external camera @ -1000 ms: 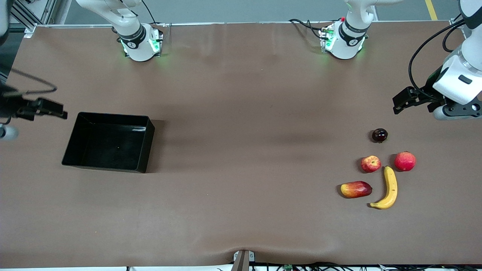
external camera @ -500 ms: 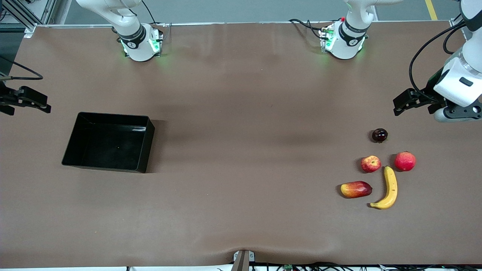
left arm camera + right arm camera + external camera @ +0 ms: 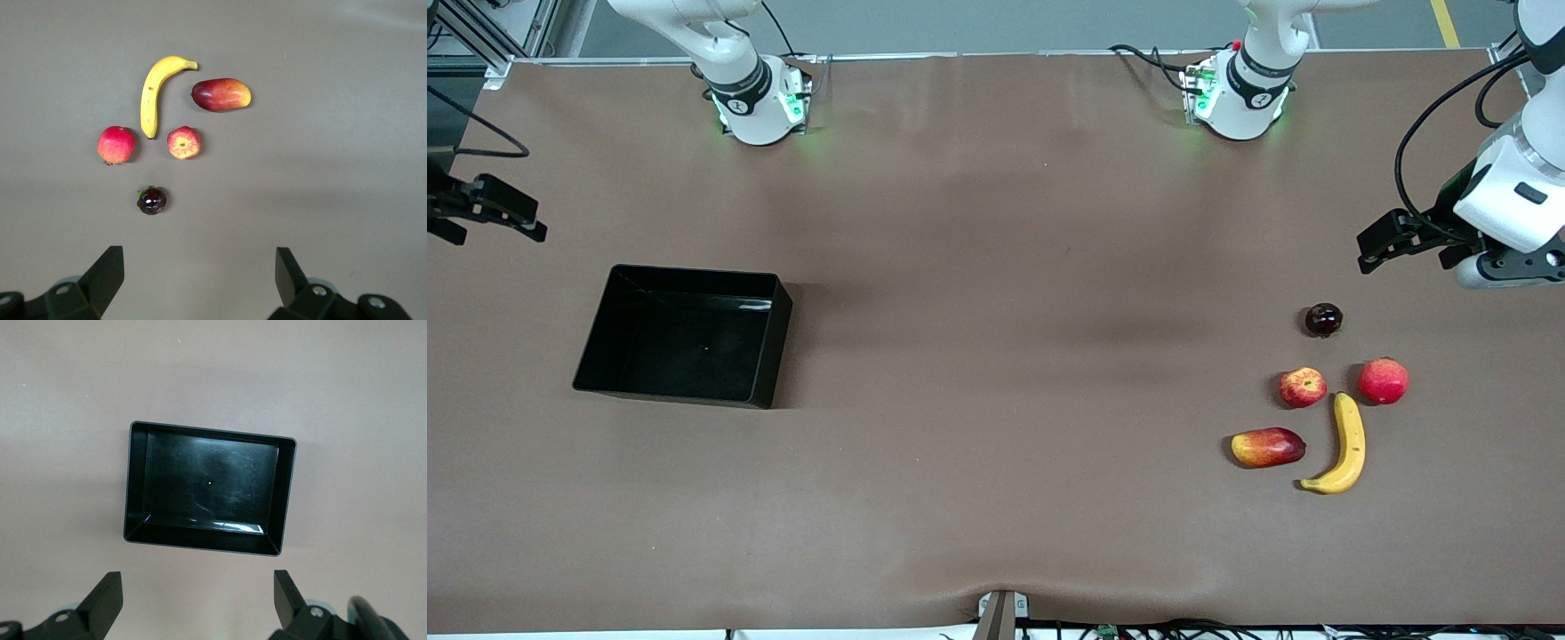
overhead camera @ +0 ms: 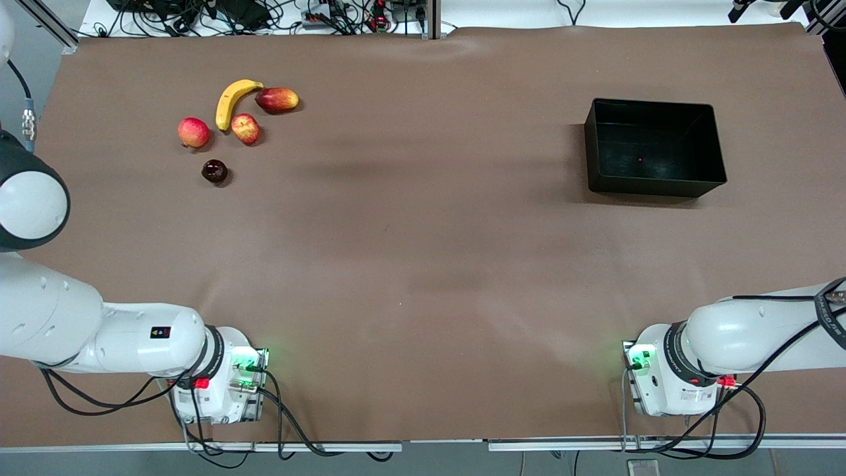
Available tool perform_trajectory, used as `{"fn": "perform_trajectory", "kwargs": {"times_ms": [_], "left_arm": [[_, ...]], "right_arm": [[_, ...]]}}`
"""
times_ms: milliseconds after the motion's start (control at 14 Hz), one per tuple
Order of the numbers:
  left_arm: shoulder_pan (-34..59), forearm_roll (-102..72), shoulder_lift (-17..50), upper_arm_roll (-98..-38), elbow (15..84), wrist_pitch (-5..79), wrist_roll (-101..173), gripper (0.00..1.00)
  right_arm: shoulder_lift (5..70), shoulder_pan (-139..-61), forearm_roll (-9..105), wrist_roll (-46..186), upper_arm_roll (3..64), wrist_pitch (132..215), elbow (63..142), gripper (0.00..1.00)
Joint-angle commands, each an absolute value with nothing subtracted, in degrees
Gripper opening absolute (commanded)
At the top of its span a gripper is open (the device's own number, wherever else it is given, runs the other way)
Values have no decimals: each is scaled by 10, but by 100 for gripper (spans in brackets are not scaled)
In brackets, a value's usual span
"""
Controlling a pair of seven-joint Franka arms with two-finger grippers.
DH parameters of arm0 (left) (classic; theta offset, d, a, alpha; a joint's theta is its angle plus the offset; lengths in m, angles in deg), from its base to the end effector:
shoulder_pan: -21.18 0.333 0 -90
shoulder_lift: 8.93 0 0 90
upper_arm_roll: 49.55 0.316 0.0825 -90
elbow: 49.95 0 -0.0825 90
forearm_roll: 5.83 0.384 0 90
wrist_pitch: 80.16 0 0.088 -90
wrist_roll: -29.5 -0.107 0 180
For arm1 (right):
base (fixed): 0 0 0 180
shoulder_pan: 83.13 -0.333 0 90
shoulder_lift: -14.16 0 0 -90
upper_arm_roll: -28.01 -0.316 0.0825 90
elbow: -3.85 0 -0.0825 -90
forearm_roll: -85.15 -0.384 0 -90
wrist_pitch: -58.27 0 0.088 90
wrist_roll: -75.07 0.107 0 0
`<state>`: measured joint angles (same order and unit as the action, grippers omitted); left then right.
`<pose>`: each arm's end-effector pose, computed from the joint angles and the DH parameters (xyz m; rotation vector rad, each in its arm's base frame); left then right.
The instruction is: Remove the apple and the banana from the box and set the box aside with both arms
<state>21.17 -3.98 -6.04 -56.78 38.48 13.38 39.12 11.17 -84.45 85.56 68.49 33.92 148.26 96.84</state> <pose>0.5721 -0.0675 0.6148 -3.1203 -0.0631 -0.0664 0.5361 -0.0453 0.6282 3.1394 0.0547 -0.0010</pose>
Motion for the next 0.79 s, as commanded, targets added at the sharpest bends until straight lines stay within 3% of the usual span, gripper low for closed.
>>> {"fn": "perform_trajectory", "kwargs": {"times_ms": [0,714], "left_arm": [[207,-44,-55,-569,360,125,389,100],[207,-40,-50,-569,356,110,390,100]], "right_arm": [[91,-838,845,680,336,1498,994,100],[104,-838,844,686,336,1513,946,100]]}}
